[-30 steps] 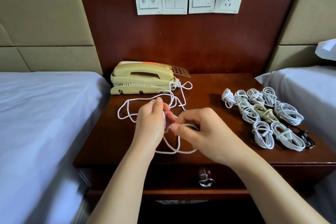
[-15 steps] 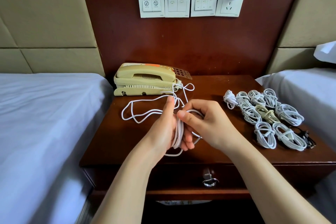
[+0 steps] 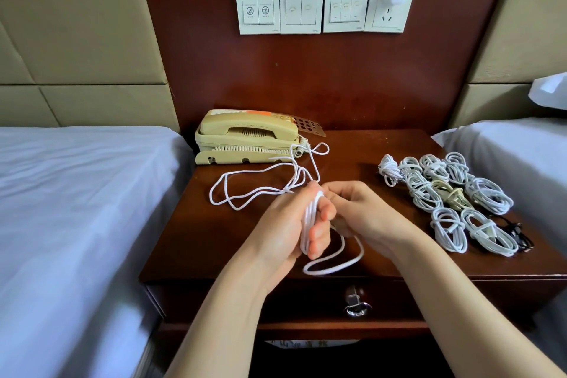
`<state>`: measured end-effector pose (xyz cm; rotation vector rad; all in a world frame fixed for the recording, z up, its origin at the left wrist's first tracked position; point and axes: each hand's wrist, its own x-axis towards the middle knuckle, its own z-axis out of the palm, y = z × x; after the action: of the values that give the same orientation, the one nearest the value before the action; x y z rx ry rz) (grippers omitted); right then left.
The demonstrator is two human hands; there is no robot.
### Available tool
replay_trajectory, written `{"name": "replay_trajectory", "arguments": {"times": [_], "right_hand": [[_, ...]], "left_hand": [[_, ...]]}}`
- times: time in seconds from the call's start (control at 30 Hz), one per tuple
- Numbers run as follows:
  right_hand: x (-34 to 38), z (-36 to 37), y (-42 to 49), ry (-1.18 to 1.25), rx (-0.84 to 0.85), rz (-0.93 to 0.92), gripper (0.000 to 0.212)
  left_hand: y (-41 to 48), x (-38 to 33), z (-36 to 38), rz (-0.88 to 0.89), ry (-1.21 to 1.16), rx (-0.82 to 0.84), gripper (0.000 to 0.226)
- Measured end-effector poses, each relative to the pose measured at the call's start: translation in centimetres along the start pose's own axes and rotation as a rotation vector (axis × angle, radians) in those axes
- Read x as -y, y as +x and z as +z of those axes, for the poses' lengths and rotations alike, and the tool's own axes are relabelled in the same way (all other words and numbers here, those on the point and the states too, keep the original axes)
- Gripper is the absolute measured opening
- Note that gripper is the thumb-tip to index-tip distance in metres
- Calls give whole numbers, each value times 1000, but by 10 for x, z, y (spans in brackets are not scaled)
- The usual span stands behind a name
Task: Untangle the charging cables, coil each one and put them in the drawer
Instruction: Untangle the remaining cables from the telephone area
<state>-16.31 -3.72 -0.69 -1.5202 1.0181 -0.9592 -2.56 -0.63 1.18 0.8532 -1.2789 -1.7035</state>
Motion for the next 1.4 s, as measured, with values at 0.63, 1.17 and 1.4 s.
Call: {"name": "replay_trajectory", "arguments": {"times": [0.63,1.17,1.4], "right_hand": [[26,20,-28,-634,260,-108,19],[17,6,-22,-210,-74,-253,20],[14,-1,-15,-225,-140,-206,25]], "left_hand": [[18,2,-19,245,-33,-532,45],[15,13,1,-20,348,-167,80],[12,10,2,-136,174,3,69]]}}
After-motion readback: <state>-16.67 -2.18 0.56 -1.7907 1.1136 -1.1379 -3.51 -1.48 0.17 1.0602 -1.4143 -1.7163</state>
